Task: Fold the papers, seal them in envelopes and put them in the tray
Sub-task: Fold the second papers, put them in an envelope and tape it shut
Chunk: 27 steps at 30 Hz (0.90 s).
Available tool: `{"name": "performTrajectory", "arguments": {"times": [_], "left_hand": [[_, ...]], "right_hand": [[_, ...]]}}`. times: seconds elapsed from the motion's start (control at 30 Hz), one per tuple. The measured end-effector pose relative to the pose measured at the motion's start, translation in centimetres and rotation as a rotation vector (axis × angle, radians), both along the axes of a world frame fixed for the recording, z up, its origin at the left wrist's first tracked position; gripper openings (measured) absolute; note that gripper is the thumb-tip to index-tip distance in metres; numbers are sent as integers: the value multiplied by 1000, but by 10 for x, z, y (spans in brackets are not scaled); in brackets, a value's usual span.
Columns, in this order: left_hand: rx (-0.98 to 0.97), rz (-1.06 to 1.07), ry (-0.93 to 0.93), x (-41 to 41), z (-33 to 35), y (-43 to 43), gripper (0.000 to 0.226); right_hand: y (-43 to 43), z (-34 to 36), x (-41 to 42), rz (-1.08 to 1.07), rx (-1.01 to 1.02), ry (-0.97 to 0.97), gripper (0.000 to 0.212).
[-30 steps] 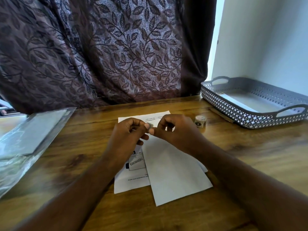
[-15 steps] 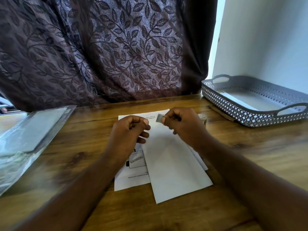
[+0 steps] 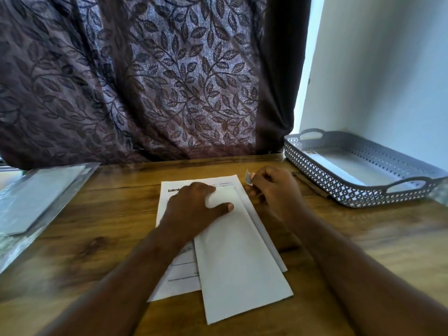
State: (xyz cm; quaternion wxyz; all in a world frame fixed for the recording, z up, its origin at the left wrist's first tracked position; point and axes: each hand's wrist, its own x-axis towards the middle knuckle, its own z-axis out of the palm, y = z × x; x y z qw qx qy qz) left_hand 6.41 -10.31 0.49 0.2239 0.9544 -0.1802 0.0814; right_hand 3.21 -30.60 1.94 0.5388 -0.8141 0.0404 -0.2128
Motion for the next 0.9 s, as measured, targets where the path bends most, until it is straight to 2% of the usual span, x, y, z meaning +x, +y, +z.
{"name": "performTrajectory", "arguments": {"times": [0.07, 0.17, 0.3, 0.4, 0.47, 0.6, 0.9], "left_hand": [[107, -11, 34, 0, -6, 2, 88], [143, -28, 34, 6, -16, 10, 102], [101, -53, 13, 12, -17, 8, 109], [100, -72, 27, 11, -20, 6, 104], [125, -89, 27, 9, -21, 3, 100], [187, -103, 52, 11, -23, 5, 101], [235, -99, 3, 11, -22, 6, 91]], "right_hand": [[-3, 0, 8, 10, -193, 75, 22], [4, 2, 23, 78, -404, 170, 20], [14, 12, 39, 160, -563, 188, 20], [17, 21, 52, 189, -715, 290, 21], [12, 24, 56, 199, -742, 349, 21], [10, 23, 63, 285, -633, 433, 28], [16, 30, 76, 367, -826, 479, 33]]}}
